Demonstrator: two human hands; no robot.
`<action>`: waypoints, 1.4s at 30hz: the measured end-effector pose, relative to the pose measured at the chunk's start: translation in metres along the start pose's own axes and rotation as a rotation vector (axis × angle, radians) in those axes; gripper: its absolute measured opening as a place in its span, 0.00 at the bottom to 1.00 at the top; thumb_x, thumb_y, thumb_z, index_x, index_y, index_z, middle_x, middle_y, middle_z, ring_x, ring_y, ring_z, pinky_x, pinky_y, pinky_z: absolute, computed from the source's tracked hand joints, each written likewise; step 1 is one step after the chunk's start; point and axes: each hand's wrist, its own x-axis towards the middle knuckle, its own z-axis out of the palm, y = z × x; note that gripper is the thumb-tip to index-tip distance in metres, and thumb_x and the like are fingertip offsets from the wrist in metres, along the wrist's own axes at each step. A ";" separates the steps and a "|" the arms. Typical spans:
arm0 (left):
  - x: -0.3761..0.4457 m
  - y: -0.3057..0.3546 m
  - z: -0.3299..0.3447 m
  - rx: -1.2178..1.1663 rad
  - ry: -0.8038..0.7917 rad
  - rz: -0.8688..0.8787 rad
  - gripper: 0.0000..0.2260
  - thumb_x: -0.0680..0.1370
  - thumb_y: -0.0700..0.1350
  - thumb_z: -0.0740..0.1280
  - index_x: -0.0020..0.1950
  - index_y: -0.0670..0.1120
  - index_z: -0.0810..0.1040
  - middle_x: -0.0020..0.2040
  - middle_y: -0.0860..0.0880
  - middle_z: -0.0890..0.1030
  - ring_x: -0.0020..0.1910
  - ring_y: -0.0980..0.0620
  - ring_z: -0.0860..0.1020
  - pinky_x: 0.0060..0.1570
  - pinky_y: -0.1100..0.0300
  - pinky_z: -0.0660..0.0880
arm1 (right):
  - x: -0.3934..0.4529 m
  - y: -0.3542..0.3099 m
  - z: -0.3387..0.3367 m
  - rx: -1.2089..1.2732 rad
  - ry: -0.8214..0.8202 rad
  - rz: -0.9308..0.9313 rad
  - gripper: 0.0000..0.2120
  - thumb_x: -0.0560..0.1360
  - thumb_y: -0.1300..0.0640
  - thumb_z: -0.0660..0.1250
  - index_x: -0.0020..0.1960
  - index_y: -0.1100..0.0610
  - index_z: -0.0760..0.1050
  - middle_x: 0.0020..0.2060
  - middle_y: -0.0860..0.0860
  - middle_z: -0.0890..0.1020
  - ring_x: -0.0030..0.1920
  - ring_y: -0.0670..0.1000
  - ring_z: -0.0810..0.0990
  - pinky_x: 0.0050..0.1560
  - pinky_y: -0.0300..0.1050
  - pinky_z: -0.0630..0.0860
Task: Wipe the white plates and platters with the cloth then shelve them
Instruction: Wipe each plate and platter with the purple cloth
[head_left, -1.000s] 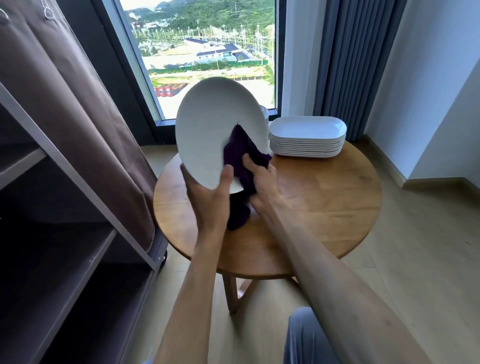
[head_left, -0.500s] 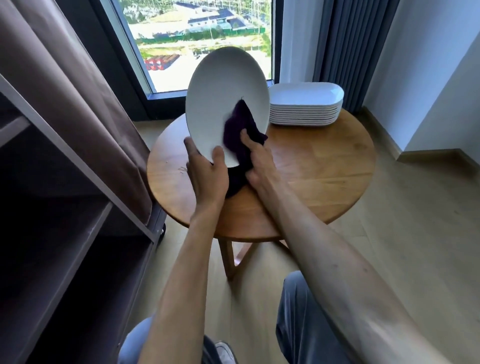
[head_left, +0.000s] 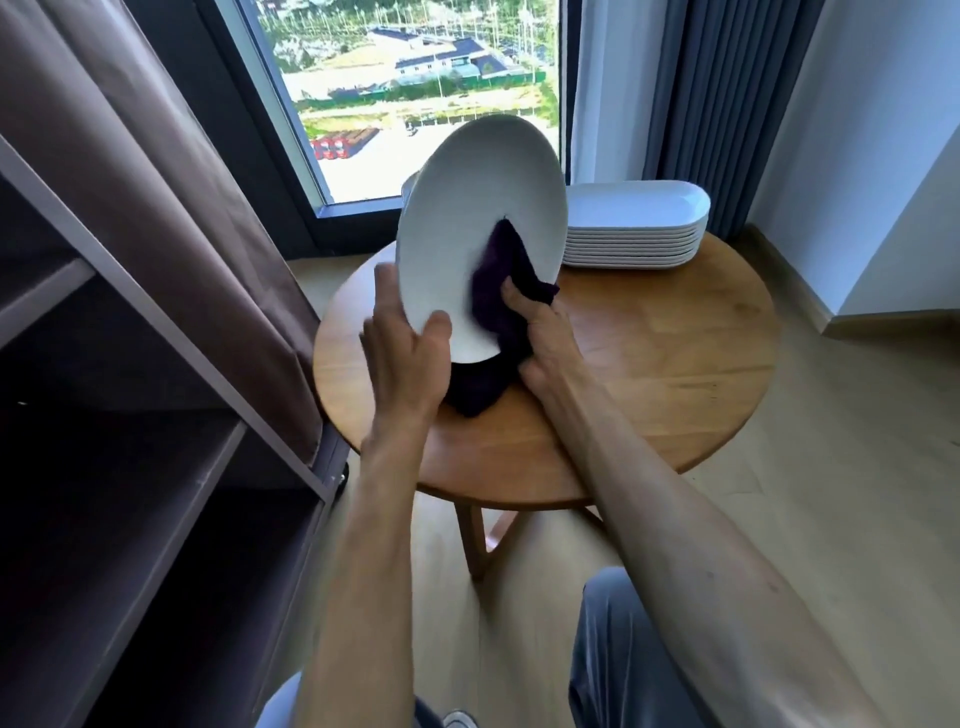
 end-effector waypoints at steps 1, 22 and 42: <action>0.012 0.002 -0.011 0.017 -0.053 0.014 0.22 0.68 0.39 0.64 0.62 0.51 0.73 0.46 0.57 0.81 0.46 0.57 0.80 0.41 0.54 0.81 | 0.001 -0.002 -0.002 -0.006 -0.016 -0.009 0.09 0.78 0.68 0.67 0.57 0.62 0.80 0.49 0.59 0.85 0.47 0.56 0.85 0.54 0.54 0.82; 0.008 -0.001 -0.031 -0.381 0.027 -0.100 0.17 0.72 0.44 0.67 0.60 0.47 0.78 0.52 0.57 0.83 0.50 0.59 0.80 0.41 0.64 0.78 | 0.000 0.005 0.009 -0.056 0.029 -0.074 0.11 0.76 0.70 0.69 0.58 0.67 0.78 0.50 0.64 0.83 0.48 0.60 0.83 0.60 0.63 0.78; -0.003 0.012 -0.031 -0.994 -0.072 -0.322 0.23 0.70 0.37 0.68 0.66 0.44 0.79 0.64 0.40 0.80 0.63 0.40 0.79 0.64 0.43 0.76 | 0.006 -0.070 0.050 -0.812 -0.025 -0.363 0.06 0.73 0.64 0.75 0.48 0.64 0.82 0.46 0.63 0.85 0.49 0.59 0.85 0.53 0.62 0.81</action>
